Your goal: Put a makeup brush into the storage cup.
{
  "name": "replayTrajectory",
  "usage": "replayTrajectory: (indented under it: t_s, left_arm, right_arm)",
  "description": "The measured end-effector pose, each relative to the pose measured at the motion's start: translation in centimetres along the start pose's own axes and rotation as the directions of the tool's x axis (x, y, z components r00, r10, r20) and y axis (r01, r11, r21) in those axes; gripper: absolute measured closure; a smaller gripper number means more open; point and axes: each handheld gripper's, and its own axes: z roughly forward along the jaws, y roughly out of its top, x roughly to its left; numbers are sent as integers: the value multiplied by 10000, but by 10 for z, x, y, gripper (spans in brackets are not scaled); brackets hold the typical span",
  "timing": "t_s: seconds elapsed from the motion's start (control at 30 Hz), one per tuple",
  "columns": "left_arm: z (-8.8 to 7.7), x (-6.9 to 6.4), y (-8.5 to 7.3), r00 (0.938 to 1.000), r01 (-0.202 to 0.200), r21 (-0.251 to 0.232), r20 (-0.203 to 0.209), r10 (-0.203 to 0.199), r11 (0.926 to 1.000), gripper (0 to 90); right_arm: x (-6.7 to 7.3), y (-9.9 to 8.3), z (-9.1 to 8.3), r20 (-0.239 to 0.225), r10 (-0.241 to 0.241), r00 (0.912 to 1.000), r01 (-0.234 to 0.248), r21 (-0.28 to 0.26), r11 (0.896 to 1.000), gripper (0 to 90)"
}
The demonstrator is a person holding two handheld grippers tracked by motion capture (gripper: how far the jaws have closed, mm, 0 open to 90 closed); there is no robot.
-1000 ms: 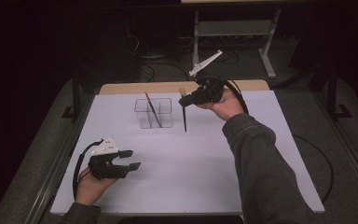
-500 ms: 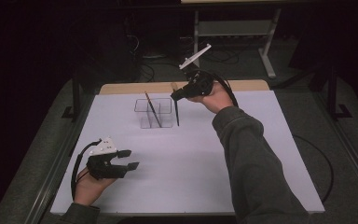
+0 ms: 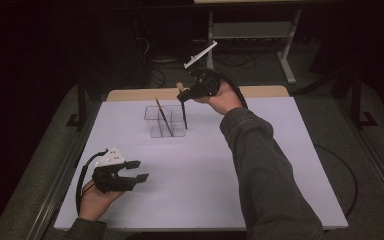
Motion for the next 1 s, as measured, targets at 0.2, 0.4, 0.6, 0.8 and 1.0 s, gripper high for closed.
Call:
replayTrajectory:
  t_s: [0.2,0.4,0.6,0.8,1.0]
  left_arm:
    - [-2,1,0,10000,-21,-4,-14,21,10000,421]
    - [-2,2,-2,9999,125,-64,-86,-126,9999,419]
    - [-3,3,-2,9999,77,-58,-146,-77,10000,415]
    - [-6,3,-3,9996,199,-196,-185,-203,9996,413]
    - [-8,4,-4,9994,279,-222,-214,-284,9994,411]
  right_arm:
    - [-3,11,7,56,44,10000,-44,95,9999,828]
    - [-8,23,12,313,-19,9995,14,162,9999,829]
    - [-13,35,15,495,-91,9987,85,124,9999,829]
    - [-14,44,19,684,33,9976,-41,118,9999,829]
    - [-20,46,25,870,132,9961,-145,147,9998,829]
